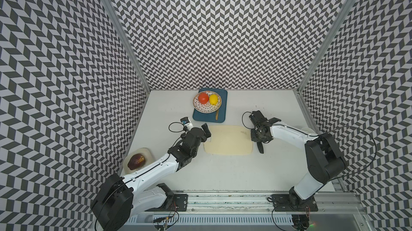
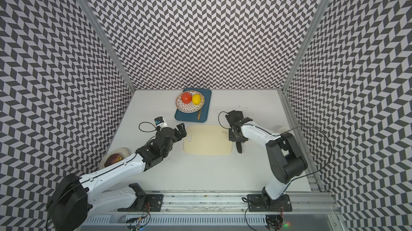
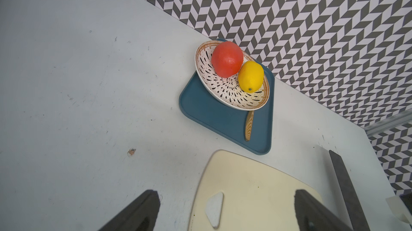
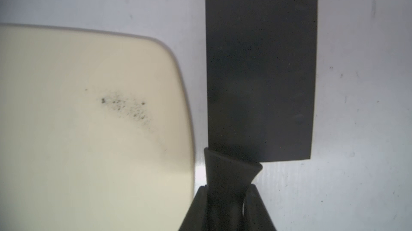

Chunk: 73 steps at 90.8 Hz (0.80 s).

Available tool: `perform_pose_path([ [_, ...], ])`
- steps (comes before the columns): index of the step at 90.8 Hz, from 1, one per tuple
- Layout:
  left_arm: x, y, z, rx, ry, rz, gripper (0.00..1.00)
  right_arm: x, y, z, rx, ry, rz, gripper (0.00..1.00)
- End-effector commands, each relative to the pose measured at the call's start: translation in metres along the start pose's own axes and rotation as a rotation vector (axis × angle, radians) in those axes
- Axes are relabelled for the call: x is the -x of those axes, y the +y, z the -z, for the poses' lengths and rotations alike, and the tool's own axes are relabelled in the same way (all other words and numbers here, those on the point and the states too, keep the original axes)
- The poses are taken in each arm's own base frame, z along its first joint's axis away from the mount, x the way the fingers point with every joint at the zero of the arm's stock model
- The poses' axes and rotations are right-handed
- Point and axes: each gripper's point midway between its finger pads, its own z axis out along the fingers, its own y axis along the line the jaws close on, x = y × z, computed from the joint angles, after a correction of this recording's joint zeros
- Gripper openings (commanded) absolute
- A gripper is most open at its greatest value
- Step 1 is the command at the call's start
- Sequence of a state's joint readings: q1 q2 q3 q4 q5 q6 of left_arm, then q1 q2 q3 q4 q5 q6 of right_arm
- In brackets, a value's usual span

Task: Align the knife with the edge of the cutting board
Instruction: Pick up the knife at the center of the board, then place the knife at the edge of the cutting board.

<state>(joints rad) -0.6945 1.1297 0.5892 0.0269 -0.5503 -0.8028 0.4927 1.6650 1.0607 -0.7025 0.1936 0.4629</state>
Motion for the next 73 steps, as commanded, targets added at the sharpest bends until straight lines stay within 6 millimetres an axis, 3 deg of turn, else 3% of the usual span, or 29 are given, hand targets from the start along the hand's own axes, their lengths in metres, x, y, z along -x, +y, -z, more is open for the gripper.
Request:
perform_pose_path([
  [1, 0.000, 0.008, 0.005, 0.023, -0.014, 0.007, 1.00, 0.002, 0.006, 0.022, -0.014, -0.079, -0.036, 0.21],
  [11, 0.002, 0.011, 0.008, 0.026, -0.026, 0.031, 1.00, -0.016, 0.020, 0.032, 0.021, -0.093, -0.051, 0.21],
  [37, 0.007, 0.018, 0.015, 0.025, -0.059, 0.070, 1.00, -0.054, 0.044, 0.029, 0.077, -0.072, -0.085, 0.21],
  [54, 0.007, 0.018, 0.015, 0.029, -0.056, 0.067, 1.00, -0.071, 0.068, 0.034, 0.093, -0.073, -0.069, 0.22],
  [73, 0.008, 0.017, 0.017, 0.019, -0.059, 0.072, 1.00, -0.086, 0.076, 0.031, 0.079, -0.064, -0.058, 0.23],
])
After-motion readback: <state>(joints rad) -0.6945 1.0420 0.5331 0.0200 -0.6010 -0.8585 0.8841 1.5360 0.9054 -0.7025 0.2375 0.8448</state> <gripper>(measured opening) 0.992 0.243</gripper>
